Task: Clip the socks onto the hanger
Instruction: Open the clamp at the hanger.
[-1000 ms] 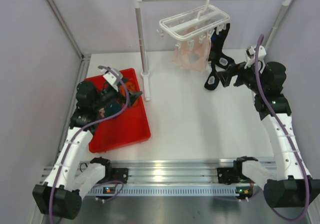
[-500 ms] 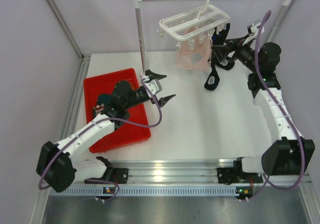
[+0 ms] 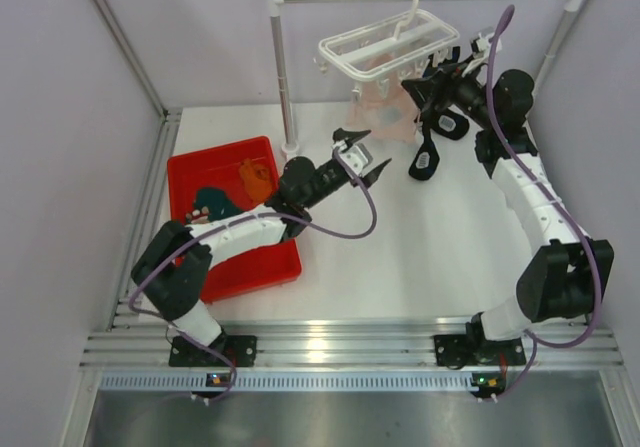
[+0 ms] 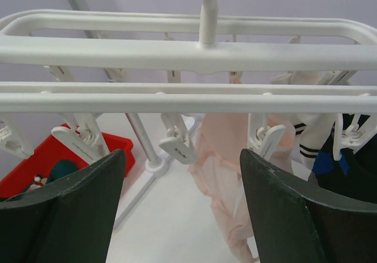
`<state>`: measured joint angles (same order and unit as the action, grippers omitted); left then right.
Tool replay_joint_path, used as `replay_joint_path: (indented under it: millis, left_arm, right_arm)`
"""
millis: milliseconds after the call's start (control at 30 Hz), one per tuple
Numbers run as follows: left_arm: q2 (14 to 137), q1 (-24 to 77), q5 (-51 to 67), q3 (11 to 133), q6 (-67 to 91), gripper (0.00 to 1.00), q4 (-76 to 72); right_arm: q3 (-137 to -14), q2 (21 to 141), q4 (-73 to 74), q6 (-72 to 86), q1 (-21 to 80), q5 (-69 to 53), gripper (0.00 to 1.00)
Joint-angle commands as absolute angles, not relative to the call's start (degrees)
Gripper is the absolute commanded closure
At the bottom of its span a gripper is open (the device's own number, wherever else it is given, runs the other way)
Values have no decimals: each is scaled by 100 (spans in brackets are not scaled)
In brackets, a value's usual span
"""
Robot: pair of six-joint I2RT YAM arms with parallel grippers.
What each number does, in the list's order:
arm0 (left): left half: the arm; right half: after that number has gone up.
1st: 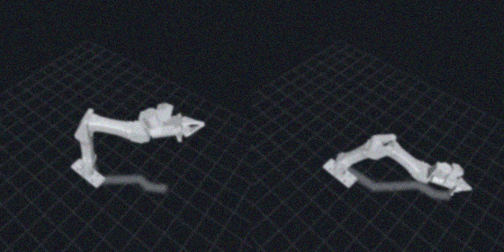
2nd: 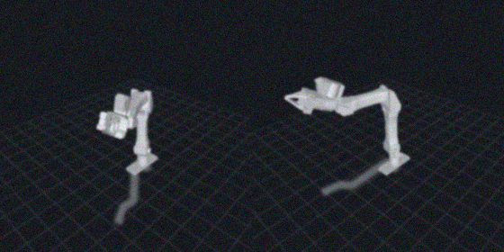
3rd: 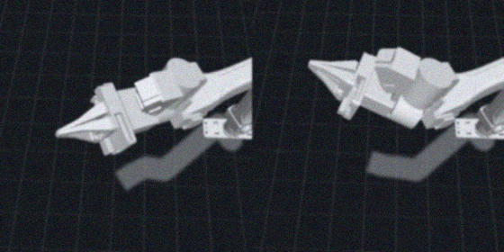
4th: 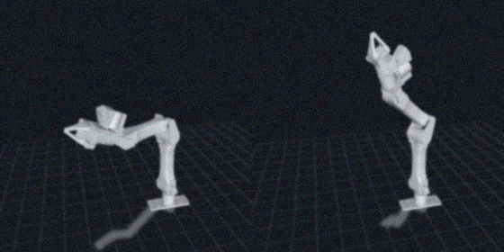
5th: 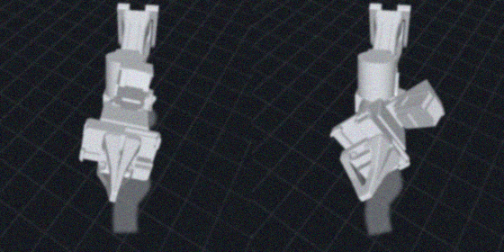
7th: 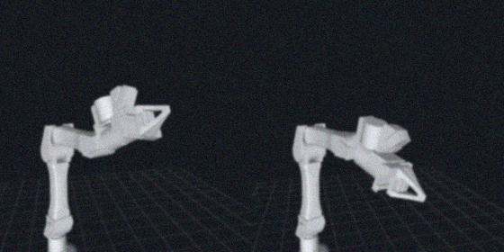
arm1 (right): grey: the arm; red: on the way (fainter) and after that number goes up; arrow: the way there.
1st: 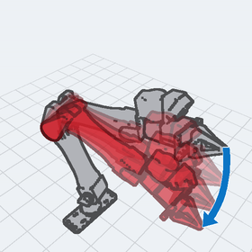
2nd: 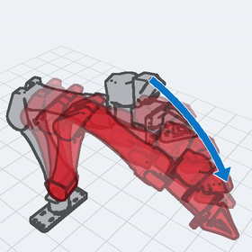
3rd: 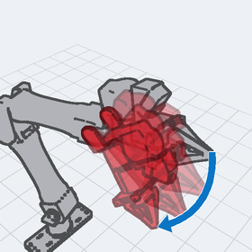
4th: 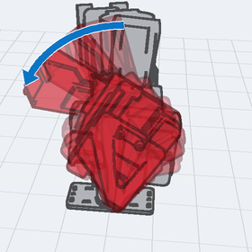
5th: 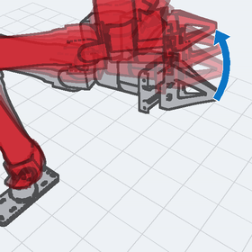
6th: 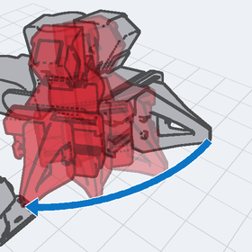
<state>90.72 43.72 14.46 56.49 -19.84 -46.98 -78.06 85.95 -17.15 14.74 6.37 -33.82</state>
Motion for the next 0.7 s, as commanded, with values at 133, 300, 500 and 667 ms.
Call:
replay_joint_path:
  millis: [133,300,500,667]
  left_arm:
    - [10712,4412,537,7188,-1617,28,-6933]
    - [11845,4509,88,8321,-2073,42,-7716]
    - [12787,4649,-403,9183,-2742,42,-8393]
    - [13087,4667,-773,9658,-2847,41,-8499]
  right_arm:
    - [-7954,7999,-1627,1547,589,-3164,23]
    - [-8051,7761,-1196,1485,519,-2813,22]
    - [-8086,7620,-914,1468,343,-2646,22]
    - [-8103,7717,-861,1705,44,-2996,23]
